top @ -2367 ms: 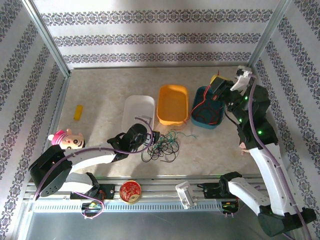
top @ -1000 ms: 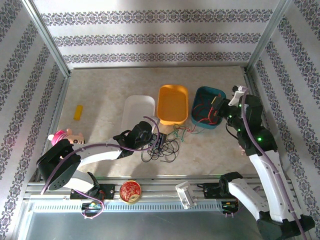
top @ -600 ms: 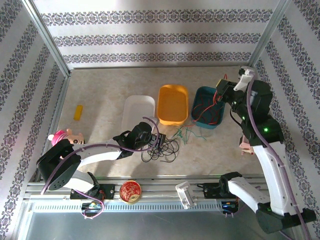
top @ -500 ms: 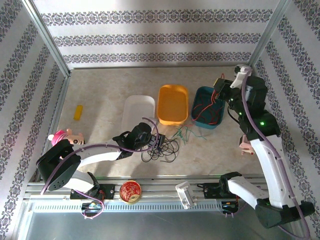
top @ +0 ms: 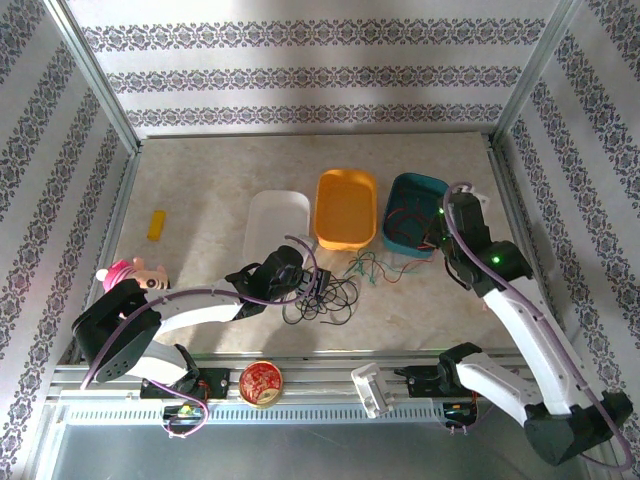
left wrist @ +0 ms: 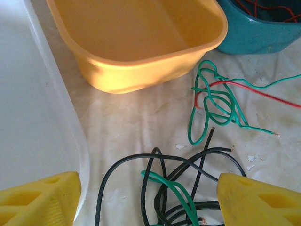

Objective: Untangle the cables

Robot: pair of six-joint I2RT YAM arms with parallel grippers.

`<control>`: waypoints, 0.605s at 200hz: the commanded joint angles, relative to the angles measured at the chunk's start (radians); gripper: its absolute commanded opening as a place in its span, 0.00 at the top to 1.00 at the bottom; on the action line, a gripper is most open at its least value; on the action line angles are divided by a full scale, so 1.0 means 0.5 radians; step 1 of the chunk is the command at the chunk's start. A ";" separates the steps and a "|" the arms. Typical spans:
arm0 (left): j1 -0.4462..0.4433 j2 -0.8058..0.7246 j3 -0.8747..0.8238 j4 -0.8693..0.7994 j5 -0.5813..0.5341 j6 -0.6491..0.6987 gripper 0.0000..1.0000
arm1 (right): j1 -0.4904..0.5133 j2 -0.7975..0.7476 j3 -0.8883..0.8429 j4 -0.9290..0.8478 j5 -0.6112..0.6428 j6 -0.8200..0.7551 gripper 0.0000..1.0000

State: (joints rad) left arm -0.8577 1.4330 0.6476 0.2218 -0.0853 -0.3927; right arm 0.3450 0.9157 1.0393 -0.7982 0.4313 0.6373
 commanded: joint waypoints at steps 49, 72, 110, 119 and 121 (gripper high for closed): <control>-0.027 0.044 0.067 0.032 0.015 0.040 0.24 | 0.031 -0.220 0.136 -0.162 0.896 -0.179 1.00; -0.027 0.048 0.076 0.037 0.030 0.045 0.25 | 0.029 -0.231 0.158 -0.081 0.973 -0.303 1.00; -0.049 0.240 0.279 0.011 0.353 0.205 0.28 | 0.035 -0.092 0.189 -0.054 0.659 -0.384 1.00; -0.070 0.329 0.397 -0.025 0.414 0.269 0.28 | 0.034 -0.070 0.166 -0.052 0.614 -0.359 1.00; -0.077 0.350 0.424 -0.036 0.426 0.282 0.28 | 0.034 -0.068 0.161 -0.053 0.608 -0.350 1.00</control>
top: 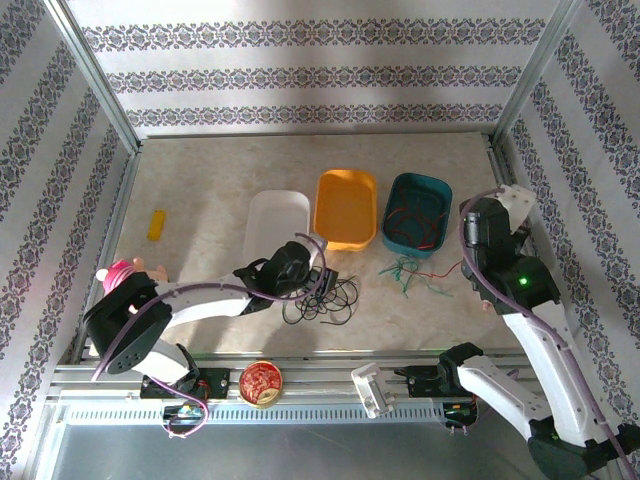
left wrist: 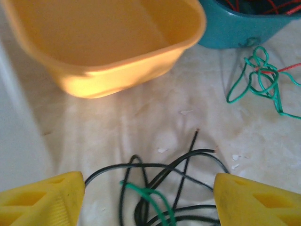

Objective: Untangle the cables

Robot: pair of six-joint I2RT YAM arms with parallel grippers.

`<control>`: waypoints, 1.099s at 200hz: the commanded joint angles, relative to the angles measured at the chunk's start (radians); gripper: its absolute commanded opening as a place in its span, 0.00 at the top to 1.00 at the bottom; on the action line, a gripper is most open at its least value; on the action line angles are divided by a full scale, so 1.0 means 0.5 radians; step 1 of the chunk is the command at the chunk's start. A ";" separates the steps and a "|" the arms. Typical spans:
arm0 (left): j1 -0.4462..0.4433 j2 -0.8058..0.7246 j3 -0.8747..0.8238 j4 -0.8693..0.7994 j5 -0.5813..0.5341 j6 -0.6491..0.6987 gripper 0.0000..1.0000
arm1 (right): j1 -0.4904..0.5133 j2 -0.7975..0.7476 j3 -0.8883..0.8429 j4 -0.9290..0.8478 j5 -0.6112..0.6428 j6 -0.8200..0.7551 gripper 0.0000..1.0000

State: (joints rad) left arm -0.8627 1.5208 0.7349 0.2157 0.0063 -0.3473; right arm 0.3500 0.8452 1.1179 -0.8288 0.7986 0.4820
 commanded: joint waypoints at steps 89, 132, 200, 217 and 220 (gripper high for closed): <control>-0.263 1.068 1.134 -0.271 0.358 0.485 0.30 | -0.085 0.048 -0.032 -0.010 -0.431 0.031 1.00; -0.256 1.256 1.256 -0.110 0.303 0.422 0.55 | -0.139 0.009 -0.067 -0.015 -0.550 0.054 1.00; -0.227 1.130 1.080 -0.045 0.071 0.317 1.00 | -0.278 -0.021 -0.059 -0.048 -0.628 0.038 1.00; -0.212 0.984 0.952 -0.092 -0.169 0.237 1.00 | -0.350 -0.021 -0.049 -0.057 -0.621 -0.001 1.00; -0.207 0.959 0.924 -0.103 -0.199 0.223 1.00 | -0.364 -0.021 -0.048 -0.057 -0.616 -0.010 1.00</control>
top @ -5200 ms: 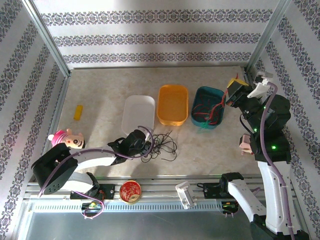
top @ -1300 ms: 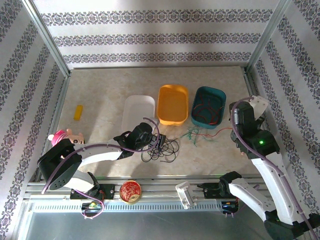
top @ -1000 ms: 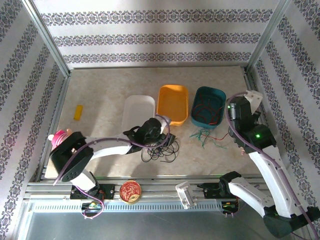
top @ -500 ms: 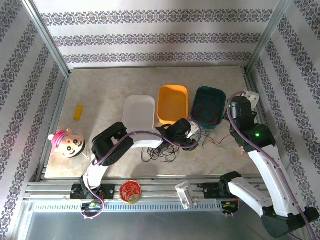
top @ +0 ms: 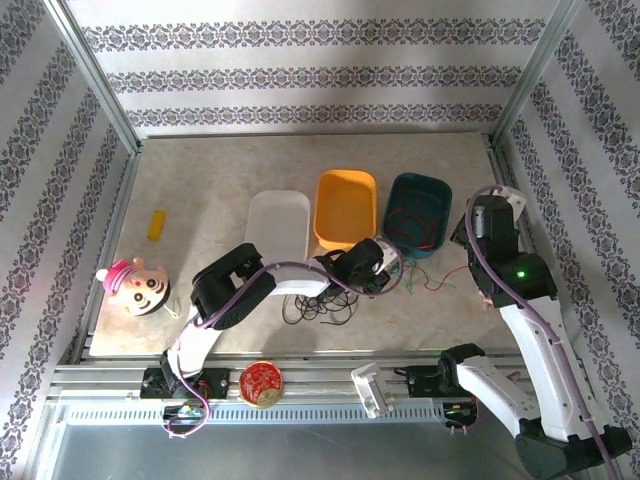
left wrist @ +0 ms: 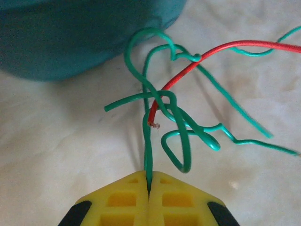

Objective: Untangle the cables

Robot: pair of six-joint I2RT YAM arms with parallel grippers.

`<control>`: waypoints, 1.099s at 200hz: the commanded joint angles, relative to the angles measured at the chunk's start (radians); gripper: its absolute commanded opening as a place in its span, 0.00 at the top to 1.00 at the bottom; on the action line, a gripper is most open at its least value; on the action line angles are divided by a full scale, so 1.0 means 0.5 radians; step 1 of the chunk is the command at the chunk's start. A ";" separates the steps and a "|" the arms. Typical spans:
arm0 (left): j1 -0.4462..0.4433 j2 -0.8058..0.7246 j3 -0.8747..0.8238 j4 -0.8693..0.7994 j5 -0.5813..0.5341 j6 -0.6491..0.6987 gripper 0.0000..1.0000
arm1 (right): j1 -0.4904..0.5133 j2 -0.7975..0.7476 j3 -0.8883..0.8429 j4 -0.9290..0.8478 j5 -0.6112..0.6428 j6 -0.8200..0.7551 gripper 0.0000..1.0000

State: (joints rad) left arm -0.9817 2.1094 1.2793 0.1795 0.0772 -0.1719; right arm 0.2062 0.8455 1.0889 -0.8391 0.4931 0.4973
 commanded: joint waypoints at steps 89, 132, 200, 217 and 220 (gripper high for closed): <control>0.100 -0.726 -0.773 -0.211 -0.611 -0.348 1.00 | -0.362 -0.014 0.186 -0.034 0.207 -0.249 1.00; 0.130 -0.825 -0.927 -0.160 -0.532 -0.481 1.00 | -0.406 -0.002 0.300 0.004 0.181 -0.277 1.00; 0.144 -0.916 -0.997 0.021 -0.426 -0.418 1.00 | -0.416 0.065 0.529 0.264 -0.243 -0.416 1.00; 0.143 -0.937 -0.981 0.051 -0.424 -0.405 1.00 | -0.407 0.156 0.606 0.331 -0.263 -0.434 1.00; 0.144 -0.941 -0.977 0.054 -0.427 -0.402 1.00 | -0.402 0.175 0.619 0.352 -0.268 -0.436 1.00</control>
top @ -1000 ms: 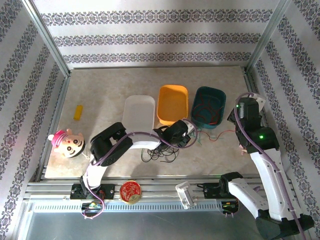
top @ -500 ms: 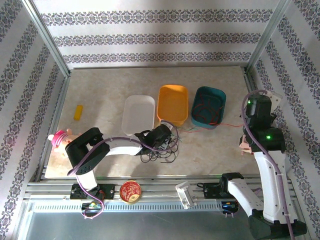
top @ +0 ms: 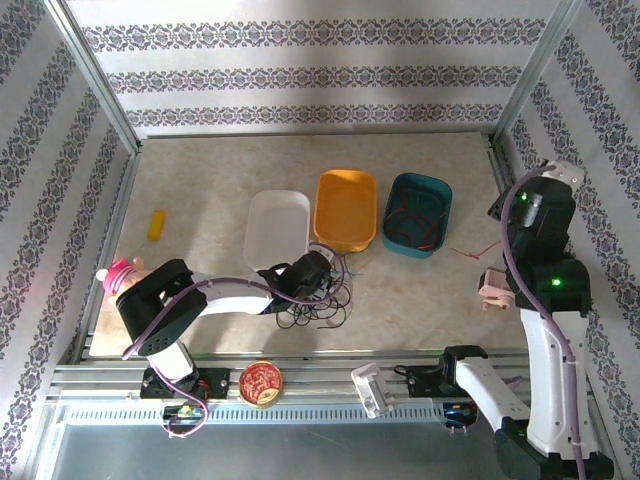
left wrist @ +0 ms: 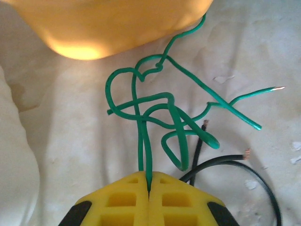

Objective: Untangle the cables

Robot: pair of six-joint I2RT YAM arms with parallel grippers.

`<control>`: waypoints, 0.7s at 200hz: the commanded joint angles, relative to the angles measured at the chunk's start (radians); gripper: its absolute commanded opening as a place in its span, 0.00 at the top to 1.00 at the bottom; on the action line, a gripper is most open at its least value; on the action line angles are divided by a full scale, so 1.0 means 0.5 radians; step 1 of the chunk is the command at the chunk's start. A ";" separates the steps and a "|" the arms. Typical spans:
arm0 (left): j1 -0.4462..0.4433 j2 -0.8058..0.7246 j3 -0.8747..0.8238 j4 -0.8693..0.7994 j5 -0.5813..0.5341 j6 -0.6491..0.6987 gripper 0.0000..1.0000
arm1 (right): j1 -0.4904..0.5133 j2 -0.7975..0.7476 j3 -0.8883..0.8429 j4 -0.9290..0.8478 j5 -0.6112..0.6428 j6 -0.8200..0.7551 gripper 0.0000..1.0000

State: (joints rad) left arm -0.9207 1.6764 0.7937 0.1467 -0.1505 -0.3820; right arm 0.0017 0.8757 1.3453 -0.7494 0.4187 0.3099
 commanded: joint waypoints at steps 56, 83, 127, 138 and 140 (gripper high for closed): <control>0.022 -0.067 0.031 0.148 -0.021 -0.013 1.00 | 0.247 0.462 0.488 0.470 0.022 -0.202 1.00; 0.021 -0.061 0.021 0.163 -0.027 -0.062 1.00 | 0.312 0.623 0.636 0.558 0.048 -0.292 1.00; 0.020 -0.067 -0.001 0.181 -0.024 -0.096 1.00 | 0.325 0.783 0.408 0.566 0.099 -0.257 1.00; 0.019 -0.070 -0.004 0.180 -0.021 -0.096 1.00 | 0.326 0.802 0.264 0.572 0.073 -0.209 1.00; 0.019 -0.072 -0.006 0.179 -0.022 -0.095 1.00 | 0.327 0.805 0.239 0.571 0.064 -0.199 1.00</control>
State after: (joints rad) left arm -0.9207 1.6596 0.7940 0.1913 -0.1471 -0.4057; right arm 0.1555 1.2465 1.5856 -0.4625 0.4397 0.1841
